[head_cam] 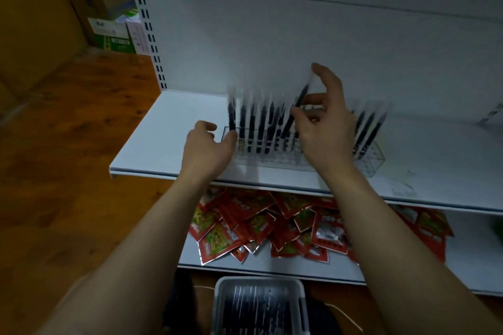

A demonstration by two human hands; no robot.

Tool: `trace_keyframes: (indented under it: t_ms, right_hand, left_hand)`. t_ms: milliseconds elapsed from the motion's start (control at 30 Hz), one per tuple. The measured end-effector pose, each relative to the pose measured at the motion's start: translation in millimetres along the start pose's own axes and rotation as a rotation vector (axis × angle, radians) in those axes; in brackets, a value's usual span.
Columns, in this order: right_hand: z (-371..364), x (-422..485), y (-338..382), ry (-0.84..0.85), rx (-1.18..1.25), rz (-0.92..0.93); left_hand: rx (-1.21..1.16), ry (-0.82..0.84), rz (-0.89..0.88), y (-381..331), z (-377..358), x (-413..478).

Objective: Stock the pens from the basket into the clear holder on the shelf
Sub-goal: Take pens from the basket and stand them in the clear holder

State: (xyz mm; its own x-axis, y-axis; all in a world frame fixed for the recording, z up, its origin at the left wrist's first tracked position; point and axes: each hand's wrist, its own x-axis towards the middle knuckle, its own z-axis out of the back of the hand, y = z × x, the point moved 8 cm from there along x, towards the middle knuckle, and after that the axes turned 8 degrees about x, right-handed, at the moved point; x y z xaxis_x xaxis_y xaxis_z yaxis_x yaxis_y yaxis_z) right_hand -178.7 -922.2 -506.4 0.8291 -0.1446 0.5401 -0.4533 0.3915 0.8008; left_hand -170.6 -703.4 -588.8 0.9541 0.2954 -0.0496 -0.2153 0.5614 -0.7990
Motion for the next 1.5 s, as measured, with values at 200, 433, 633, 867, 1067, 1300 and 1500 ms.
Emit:
trace_keyframes:
  t_ms: [200,433,633,867,1067,1300,1500]
  right_hand:
    - [-15,5,-14,0.078,-0.021,0.03]
    - [-25,-5,-21,0.191,-0.235,0.098]
    - [-16,-16,-27,0.259,-0.25,-0.01]
    - [0,-51,-25,0.274,-0.168,-0.125]
    - [-9,-105,-34,0.478,-0.251,-0.267]
    - [-33,-179,-65,0.811,-0.449,-0.376]
    - [-42,-252,-116,1.035,-0.496,-0.6]
  left_hand:
    - [-0.016,0.02,0.028,6,-5,14]
    - [0.005,0.078,0.034,6,-12,20]
    - [0.026,0.048,0.026,4,-10,17]
    - [0.019,-0.022,0.012,9,5,-12]
    - [-0.016,0.059,-0.002,23,0,-70]
    - [0.128,0.365,-0.013,71,-53,-121]
    - [0.201,0.527,0.089,130,-96,-161]
